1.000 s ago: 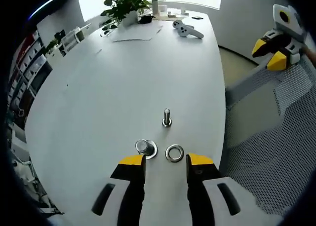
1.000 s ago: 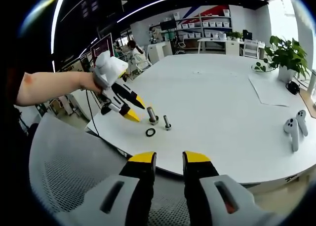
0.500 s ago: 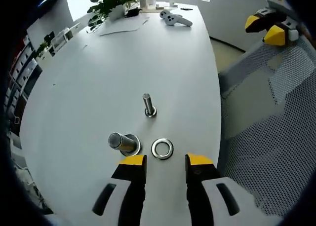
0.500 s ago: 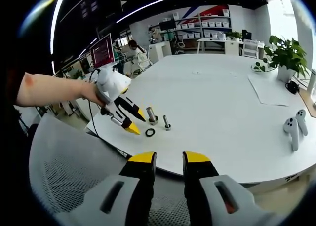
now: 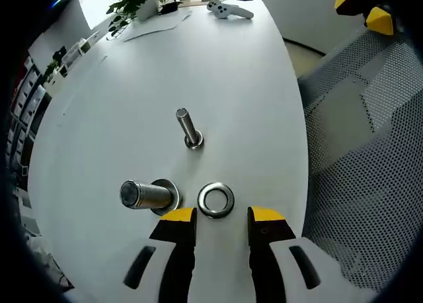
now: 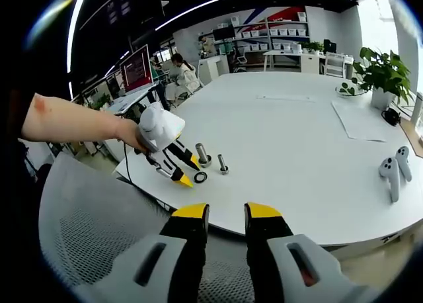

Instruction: Place the washer onto the threaded stud by aligning its center hole with the stud, sliding it down to the base, and recovering from edge contact or off-axis alignment until the washer reaches the visible bottom stop.

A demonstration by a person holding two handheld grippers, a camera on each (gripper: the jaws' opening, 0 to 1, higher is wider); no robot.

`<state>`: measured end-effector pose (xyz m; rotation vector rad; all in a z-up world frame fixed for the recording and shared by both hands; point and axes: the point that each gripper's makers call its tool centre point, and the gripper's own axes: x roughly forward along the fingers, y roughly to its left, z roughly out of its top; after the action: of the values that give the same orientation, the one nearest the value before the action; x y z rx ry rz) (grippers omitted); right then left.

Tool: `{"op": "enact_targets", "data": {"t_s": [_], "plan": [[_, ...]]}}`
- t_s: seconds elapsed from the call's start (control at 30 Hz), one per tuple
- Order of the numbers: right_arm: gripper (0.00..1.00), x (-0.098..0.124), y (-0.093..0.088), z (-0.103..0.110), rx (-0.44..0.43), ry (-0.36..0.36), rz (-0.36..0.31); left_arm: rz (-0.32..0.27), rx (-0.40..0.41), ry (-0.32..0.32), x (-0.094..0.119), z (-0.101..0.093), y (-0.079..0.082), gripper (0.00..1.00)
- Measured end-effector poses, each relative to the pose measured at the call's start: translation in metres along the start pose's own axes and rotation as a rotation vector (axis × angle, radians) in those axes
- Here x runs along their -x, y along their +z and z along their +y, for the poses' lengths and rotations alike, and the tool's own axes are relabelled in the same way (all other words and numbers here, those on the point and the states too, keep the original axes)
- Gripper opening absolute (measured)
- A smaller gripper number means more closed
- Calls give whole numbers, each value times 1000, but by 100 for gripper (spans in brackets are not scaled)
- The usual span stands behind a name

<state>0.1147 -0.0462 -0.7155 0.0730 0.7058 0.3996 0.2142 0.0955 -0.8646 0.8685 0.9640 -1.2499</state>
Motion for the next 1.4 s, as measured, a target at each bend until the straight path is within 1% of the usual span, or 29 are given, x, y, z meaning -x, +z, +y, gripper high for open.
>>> {"op": "enact_targets", "data": {"t_s": [0.03,0.07,0.1,0.13,0.27,0.57,0.67,0.73,0.9,1.03,1.23,1.4], "plan": [[25,0,0,0,0,0,1,6,-6,-1,-1,-1,-1,29],[25,0,0,0,2,1,2,-21,-16,-2,0,0,4,29],[25,0,0,0,2,2,2,-4,-2,0,0,0,2,29],[25,0,0,0,3,2,3,-1,4,-2,1,-1,2,29],[25,0,0,0,4,2,5,0,-12,0,0,1,2,31],[25,0,0,0,2,0,3,14,-10,-5,1,1,1,31],[25,0,0,0,2,0,3,15,13,-1,1,2,1,32],[25,1,1,0,-4,-1,-7,7,34,6,0,4,1,31],[25,1,2,-1,-7,-5,-11,7,42,9,1,4,1,31],[25,1,2,-1,-7,-7,-13,2,23,4,0,4,0,31],[25,1,2,-2,-8,-11,-11,-9,34,6,1,6,0,34],[25,1,2,-2,-10,-14,-15,-13,23,-2,1,5,0,36]]}}
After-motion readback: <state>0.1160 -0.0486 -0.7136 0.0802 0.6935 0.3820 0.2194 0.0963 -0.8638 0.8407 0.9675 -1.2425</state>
